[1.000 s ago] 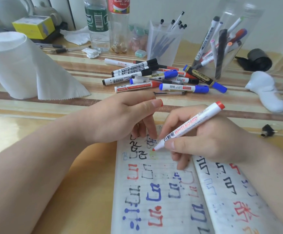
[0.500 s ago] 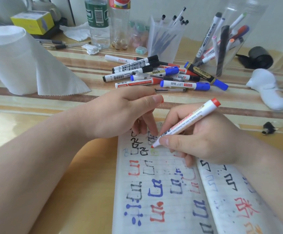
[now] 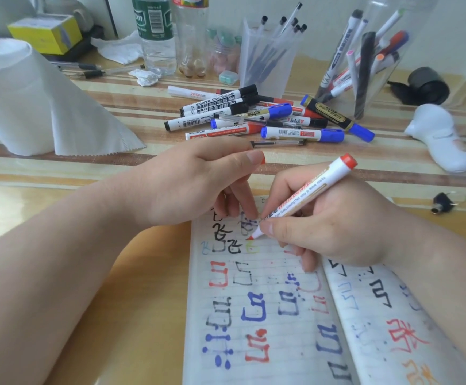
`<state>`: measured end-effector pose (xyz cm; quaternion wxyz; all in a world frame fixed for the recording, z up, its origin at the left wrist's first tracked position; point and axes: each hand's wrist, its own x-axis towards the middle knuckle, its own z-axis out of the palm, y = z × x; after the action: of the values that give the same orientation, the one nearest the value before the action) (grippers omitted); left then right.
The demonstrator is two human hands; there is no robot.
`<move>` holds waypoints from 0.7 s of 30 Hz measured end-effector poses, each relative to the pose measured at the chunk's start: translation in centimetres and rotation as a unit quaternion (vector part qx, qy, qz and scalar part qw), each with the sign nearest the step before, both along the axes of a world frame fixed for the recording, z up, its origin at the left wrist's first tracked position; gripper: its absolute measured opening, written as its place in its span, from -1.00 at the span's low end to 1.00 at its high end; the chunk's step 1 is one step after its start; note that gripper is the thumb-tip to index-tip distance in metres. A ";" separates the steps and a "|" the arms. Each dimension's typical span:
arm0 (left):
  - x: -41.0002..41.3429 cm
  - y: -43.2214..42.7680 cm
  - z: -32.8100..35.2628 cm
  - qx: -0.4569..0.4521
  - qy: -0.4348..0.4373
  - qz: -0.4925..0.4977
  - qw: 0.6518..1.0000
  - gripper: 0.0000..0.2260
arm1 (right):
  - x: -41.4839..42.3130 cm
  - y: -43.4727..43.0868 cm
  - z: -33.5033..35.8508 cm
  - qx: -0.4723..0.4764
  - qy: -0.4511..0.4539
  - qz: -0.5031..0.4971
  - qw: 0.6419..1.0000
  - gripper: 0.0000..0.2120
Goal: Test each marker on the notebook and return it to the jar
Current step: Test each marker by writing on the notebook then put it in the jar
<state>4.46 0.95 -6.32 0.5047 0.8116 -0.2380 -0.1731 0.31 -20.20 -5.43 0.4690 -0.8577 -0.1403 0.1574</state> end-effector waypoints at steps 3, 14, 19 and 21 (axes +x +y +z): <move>-0.1 -0.1 0.0 -0.001 -0.001 -0.003 1.000 -0.61 | 0.0 0.0 0.0 -0.004 -0.002 0.003 1.000 -0.85; -0.6 -0.3 0.5 0.006 -0.004 0.012 1.000 -0.69 | -0.3 0.2 0.0 0.027 0.002 0.027 0.999 -0.89; -0.5 -0.3 0.4 0.001 -0.001 0.010 1.000 -0.68 | -0.1 0.0 0.1 0.011 0.000 0.052 0.999 -0.86; -0.4 -0.3 0.4 -0.007 0.003 0.005 1.000 -0.69 | -0.1 0.1 0.1 0.007 0.000 0.057 0.998 -0.86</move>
<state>4.02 0.63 -5.93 0.5119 0.8086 -0.2340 -0.1712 0.23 -20.13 -5.34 0.4652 -0.8450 -0.1899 0.1833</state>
